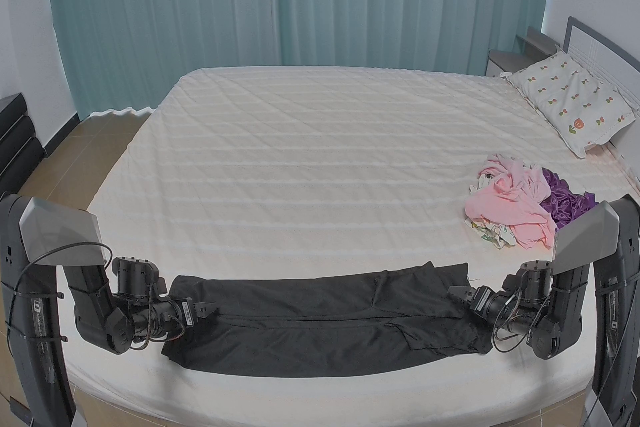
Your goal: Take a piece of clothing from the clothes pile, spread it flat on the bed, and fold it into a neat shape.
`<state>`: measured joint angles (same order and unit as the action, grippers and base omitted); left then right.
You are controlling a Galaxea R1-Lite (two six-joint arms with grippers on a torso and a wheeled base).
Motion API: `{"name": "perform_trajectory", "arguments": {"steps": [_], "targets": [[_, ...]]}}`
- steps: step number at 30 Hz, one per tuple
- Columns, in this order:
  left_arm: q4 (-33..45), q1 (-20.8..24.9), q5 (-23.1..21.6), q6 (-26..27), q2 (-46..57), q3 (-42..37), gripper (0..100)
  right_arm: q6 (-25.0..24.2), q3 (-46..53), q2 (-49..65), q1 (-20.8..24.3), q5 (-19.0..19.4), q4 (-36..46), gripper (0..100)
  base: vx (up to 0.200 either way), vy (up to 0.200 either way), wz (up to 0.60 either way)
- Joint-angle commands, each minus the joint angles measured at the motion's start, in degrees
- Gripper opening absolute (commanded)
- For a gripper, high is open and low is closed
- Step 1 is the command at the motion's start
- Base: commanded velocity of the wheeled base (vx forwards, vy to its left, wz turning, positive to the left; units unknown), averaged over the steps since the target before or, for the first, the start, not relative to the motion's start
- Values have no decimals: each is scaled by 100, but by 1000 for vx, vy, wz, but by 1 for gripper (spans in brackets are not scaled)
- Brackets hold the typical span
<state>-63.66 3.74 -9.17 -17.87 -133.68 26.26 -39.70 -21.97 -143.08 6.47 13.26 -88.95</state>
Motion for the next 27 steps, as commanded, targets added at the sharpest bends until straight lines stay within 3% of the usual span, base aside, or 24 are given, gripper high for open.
{"name": "perform_trajectory", "arguments": {"steps": [1, 16, 27], "targets": [[-6, -49, 11, 126, -70, 28, 100, -2, -1, 0, 3, 1, -69, 100, 0, 0, 0], [-24, 30, -41, 100, 527, -244, 100, -2, -9, 0, -6, 1, -69, 100, 0, 0, 0], [-33, -23, 11, 170, 158, -130, 100, -2, -9, 0, -6, 1, -69, 100, 0, 0, 0]]}}
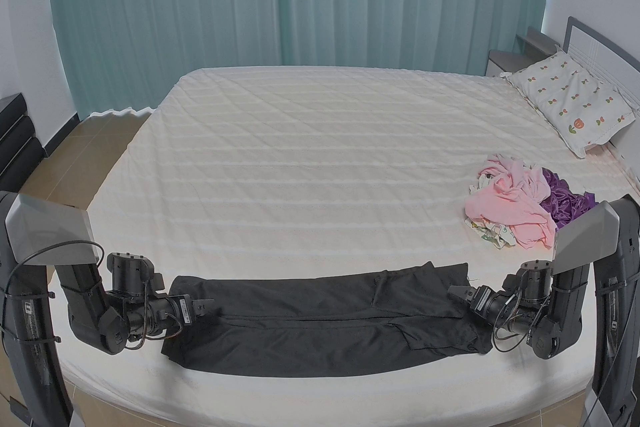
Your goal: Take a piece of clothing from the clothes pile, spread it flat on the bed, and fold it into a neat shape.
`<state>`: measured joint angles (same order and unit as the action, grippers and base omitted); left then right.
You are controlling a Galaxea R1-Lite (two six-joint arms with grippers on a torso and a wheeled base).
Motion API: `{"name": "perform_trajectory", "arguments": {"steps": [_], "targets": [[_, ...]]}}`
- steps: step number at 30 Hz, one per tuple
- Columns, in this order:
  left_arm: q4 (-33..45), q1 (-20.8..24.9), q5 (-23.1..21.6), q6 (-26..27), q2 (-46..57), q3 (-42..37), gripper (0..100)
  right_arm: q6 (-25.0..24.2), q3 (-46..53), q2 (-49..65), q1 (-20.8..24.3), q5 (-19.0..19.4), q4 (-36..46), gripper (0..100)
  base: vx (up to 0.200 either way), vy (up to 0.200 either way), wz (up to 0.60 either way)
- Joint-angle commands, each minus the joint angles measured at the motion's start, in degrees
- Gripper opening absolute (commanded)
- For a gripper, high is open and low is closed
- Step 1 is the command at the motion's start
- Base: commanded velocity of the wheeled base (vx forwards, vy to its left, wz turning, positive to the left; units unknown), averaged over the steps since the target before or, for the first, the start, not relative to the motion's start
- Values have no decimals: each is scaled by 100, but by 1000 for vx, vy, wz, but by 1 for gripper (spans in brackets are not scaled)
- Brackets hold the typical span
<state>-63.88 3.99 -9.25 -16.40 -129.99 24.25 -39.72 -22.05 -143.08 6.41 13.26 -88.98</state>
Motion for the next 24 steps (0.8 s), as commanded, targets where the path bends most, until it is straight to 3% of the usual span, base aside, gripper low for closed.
{"name": "perform_trajectory", "arguments": {"steps": [1, 21, 22, 24], "targets": [[-28, -65, 20, 31, -281, 80, 100, -1, -1, 0, 0, 1, -67, 100, 0, 0, 0], [-714, -21, 38, 75, -853, 238, 100, -1, -10, -18, 0, 1, -67, 100, 0, 0, 0], [-722, -12, 29, 84, -853, 212, 0, -1, -10, -18, 0, 1, -67, 100, 0, 0, 0], [-722, -3, 38, 84, -853, 212, 0, -1, -10, -27, -8, 1, -67, 100, 0, 0, 0]]}}
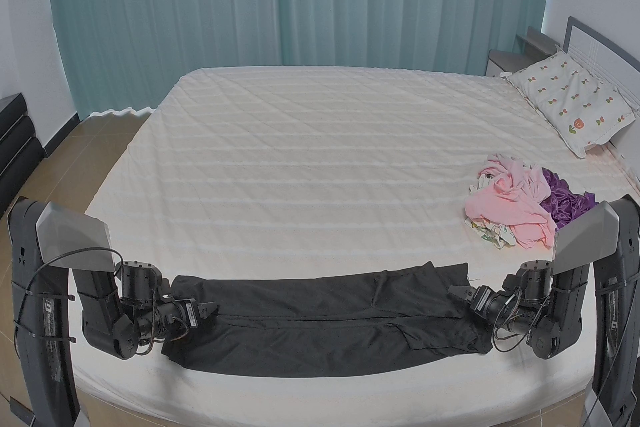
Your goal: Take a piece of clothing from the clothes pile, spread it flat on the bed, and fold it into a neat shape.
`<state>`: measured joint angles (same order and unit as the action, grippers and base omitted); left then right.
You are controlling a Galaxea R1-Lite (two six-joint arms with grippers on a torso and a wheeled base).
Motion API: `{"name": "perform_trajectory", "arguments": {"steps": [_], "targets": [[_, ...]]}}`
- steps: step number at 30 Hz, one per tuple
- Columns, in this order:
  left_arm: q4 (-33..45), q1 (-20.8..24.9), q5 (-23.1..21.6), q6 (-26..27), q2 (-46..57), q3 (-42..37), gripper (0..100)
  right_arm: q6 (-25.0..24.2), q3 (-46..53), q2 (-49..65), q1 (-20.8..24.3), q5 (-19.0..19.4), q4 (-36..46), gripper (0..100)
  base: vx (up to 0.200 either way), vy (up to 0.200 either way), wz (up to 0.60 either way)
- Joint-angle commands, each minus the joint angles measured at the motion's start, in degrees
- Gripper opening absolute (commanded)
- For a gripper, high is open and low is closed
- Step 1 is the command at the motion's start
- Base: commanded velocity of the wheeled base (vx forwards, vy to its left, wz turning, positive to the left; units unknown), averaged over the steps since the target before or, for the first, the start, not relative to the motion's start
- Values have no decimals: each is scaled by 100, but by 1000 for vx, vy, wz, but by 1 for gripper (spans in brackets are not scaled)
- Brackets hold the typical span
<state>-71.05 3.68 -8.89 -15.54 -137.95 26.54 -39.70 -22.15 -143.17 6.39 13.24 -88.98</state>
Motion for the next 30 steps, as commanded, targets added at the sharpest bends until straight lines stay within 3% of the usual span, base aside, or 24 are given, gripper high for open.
{"name": "perform_trajectory", "arguments": {"steps": [1, 15, 22, 30], "targets": [[-6, 19, 1, -1, -57, -17, 0, -2, -9, -27, -6, 3, -67, 100, 0, 0, 0], [-146, -113, 89, 16, -4, -158, 0, -2, 0, -18, -15, 3, -67, 100, 0, 0, 0], [-146, -702, 54, 16, 330, -254, 0, -11, 0, -18, -24, 12, -67, 100, 0, 0, 0], [-129, -913, 27, -10, 682, -439, 0, -37, -9, -1, -32, 12, -67, 100, 0, 0, 0]]}}
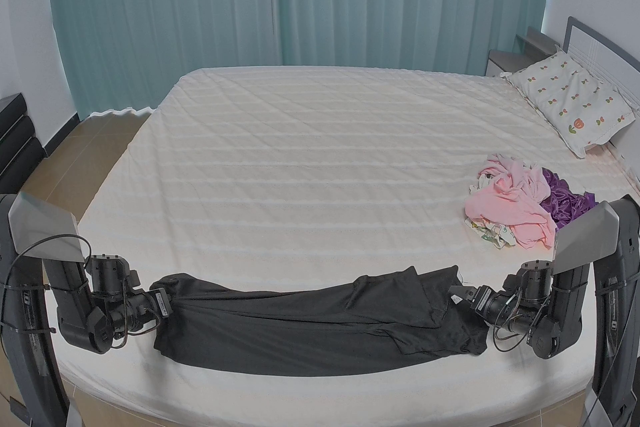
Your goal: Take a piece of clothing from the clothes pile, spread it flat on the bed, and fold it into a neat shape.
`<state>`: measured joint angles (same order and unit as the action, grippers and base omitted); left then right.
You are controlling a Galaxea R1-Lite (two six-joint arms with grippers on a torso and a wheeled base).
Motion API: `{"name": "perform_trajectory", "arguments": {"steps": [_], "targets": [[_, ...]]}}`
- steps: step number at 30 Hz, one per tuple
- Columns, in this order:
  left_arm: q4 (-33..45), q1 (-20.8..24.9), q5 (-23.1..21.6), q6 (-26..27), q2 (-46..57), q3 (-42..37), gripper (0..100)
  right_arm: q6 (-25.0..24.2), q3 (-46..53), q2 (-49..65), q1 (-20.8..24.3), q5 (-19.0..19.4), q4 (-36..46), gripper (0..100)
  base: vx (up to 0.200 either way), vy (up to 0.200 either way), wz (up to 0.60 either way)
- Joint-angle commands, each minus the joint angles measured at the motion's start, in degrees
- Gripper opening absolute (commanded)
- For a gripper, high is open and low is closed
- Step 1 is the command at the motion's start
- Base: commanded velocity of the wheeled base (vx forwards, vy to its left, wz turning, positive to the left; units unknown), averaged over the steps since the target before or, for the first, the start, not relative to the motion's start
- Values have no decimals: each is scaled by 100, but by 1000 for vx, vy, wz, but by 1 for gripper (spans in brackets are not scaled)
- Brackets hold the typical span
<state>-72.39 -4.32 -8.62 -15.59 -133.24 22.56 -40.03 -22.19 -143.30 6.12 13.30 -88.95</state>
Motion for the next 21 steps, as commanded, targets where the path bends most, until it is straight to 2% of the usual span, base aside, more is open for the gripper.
{"name": "perform_trajectory", "arguments": {"steps": [1, 6, 11, 14, 17, 21], "targets": [[23, -166, 9, -14, 211, -15, 0, -4, 4, 13, -6, 15, -69, 100, 0, 0, 0], [32, -307, 71, -67, 290, 64, 0, -22, -5, 21, -6, 15, -69, 100, 0, 0, 0], [32, -245, 150, -313, 536, 29, 0, -31, -5, 30, -6, 24, -78, 100, 0, 0, 0], [23, -43, 431, -357, 545, 55, 0, -31, -5, 30, -6, 32, -69, 100, 0, 0, 0], [23, 335, 1055, -541, 536, 99, 0, -31, -5, 39, -14, 32, -78, 100, 0, 0, 0], [58, 669, 1196, -568, 624, 46, 0, -40, -5, 48, -14, 41, -78, 100, 0, -50, 0]]}}
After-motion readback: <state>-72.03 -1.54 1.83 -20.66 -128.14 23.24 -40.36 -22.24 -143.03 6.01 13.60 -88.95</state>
